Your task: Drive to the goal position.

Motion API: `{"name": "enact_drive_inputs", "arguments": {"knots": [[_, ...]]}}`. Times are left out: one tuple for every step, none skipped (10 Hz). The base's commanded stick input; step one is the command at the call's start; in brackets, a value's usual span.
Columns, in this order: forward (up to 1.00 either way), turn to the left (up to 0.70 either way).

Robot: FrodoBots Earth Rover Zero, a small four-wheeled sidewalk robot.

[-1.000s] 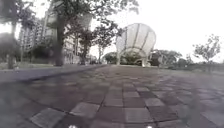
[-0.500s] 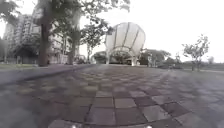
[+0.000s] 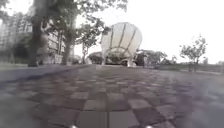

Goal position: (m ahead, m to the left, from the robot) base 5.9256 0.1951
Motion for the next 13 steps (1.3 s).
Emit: {"name": "enact_drive_inputs", "arguments": {"knots": [[1.0, 0.09], [1.0, 0.09], [1.0, 0.09], [1.0, 0.09], [1.0, 0.09], [1.0, -0.04], [1.0, -0.31], [1.0, -0.31], [1.0, -0.31], [1.0, -0.31], [1.0, -0.31], [1.0, -0.31], [1.0, -0.31]]}}
